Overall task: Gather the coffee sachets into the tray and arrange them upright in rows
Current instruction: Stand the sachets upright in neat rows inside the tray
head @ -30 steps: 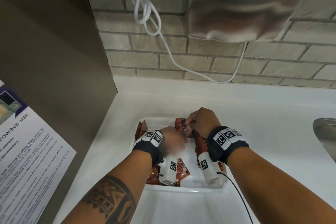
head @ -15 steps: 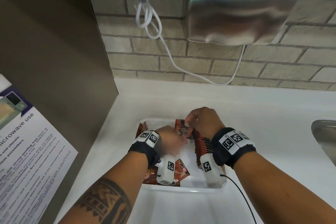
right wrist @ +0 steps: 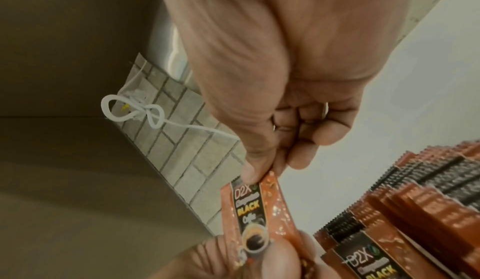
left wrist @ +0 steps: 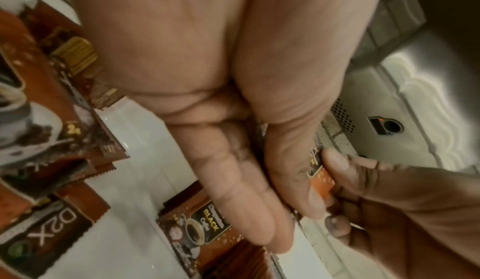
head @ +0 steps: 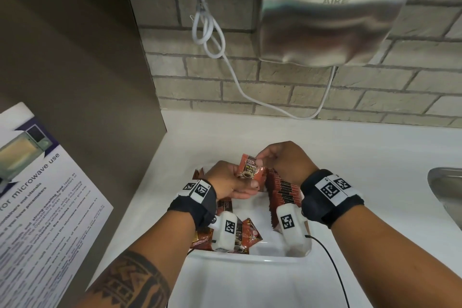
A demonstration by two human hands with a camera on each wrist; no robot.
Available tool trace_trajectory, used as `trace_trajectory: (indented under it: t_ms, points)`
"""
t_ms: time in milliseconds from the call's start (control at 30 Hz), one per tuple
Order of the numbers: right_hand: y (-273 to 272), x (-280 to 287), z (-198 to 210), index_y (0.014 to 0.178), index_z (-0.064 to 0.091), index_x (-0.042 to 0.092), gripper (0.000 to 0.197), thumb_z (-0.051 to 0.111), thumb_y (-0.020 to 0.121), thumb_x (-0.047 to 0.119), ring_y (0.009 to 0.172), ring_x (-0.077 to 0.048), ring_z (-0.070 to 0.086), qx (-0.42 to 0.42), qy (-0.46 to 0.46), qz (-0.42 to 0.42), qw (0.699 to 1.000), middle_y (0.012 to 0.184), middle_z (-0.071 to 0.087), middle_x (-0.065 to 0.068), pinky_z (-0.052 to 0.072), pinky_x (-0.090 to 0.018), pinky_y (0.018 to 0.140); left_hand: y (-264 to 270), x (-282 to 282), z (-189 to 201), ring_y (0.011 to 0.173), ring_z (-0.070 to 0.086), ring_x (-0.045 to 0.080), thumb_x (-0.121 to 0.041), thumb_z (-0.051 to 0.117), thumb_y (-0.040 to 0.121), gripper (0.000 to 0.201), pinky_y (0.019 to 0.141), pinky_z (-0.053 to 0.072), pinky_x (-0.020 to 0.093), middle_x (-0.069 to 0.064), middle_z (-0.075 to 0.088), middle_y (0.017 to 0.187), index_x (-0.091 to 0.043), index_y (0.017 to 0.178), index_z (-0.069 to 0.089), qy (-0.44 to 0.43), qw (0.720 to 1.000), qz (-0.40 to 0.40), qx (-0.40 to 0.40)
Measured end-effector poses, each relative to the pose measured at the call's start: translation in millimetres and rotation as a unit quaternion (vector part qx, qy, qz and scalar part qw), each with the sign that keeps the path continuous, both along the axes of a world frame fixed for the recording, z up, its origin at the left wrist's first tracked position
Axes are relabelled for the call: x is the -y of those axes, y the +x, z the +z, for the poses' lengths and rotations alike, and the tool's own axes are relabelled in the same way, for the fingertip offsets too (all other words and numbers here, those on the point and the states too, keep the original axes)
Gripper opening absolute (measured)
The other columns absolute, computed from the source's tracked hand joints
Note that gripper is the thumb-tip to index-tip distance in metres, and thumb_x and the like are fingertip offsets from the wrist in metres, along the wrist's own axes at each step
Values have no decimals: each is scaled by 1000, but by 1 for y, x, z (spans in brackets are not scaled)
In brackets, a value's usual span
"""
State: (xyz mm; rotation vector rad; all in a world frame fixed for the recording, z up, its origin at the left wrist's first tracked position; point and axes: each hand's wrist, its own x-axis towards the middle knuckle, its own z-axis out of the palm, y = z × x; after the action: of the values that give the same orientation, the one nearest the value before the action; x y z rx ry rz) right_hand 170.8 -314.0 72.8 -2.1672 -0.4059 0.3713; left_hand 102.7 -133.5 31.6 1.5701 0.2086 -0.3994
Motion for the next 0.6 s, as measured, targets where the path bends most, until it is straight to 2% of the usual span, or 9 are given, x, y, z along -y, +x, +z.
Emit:
trace_trajectory:
  t_ms: [33, 100, 167, 233, 267, 300, 367, 500, 600]
  points:
    - [0, 0, 1, 89, 77, 14, 8, 77, 87, 22, 66, 2, 63, 0, 1, 1, 1000, 80, 75, 4, 41, -5, 58, 0, 0, 1, 93, 76, 24, -13, 86, 79, 39, 88, 61, 36, 13, 78, 98, 3, 111, 70, 14, 1000, 4, 2]
    - [-1, 0, 2, 88, 78, 16, 7, 77, 87, 23, 68, 1, 63, 7, -8, -3, 1000, 80, 75, 5, 42, -10, 61, 1, 0, 2, 89, 77, 24, -21, 88, 77, 40, 90, 60, 42, 12, 78, 92, 2, 105, 72, 54, 998, 20, -1]
    - [0, 0, 1, 85, 78, 18, 5, 75, 87, 22, 72, -1, 63, 27, -38, -12, 999, 79, 74, 8, 40, -14, 63, 1, 1, 7, 77, 77, 20, -35, 87, 77, 42, 84, 62, 37, 9, 78, 81, 0, 96, 73, 149, 988, 15, -21]
    - [1, -1, -1, 82, 78, 22, 6, 73, 86, 22, 76, -3, 62, 47, -91, -11, 995, 78, 70, 13, 39, -15, 63, 1, 3, 9, 52, 68, 11, -50, 78, 83, 49, 59, 58, 20, 1, 74, 65, -2, 85, 73, 281, 957, -28, -62]
    - [1, -1, -4, 80, 78, 24, 9, 72, 85, 21, 77, -3, 60, 56, -118, -7, 991, 77, 68, 15, 38, -14, 62, 1, 5, 8, 41, 59, 8, -51, 73, 87, 49, 45, 49, 15, -1, 70, 58, -3, 81, 72, 313, 945, -46, -81]
    - [1, -1, -6, 78, 79, 26, 12, 70, 85, 20, 77, -2, 58, 62, -140, -6, 988, 76, 66, 16, 36, -13, 62, 2, 7, 7, 34, 51, 6, -49, 70, 91, 45, 37, 40, 13, -3, 67, 54, -5, 80, 71, 324, 939, -64, -99]
    - [2, -2, -14, 73, 77, 30, 18, 68, 83, 20, 78, -4, 57, 56, -173, -10, 983, 75, 65, 16, 38, -14, 63, 4, 12, 4, 35, 44, 6, -44, 65, 96, 37, 36, 33, 12, -5, 65, 58, -8, 90, 73, 338, 927, -107, -126]
    - [4, -7, -28, 56, 70, 36, 30, 64, 79, 19, 77, -7, 66, 45, -219, -19, 975, 74, 72, 16, 51, -23, 71, 12, 19, -8, 47, 43, 12, -30, 62, 97, 33, 49, 37, 20, -2, 65, 71, -12, 124, 68, 333, 922, -158, -118]
    - [6, -11, -33, 54, 71, 35, 30, 66, 77, 17, 71, -5, 66, 37, -232, -20, 972, 66, 71, 17, 55, -25, 72, 15, 25, -12, 50, 40, 13, -22, 58, 100, 36, 49, 35, 20, 1, 58, 72, -12, 134, 62, 319, 924, -180, -111]
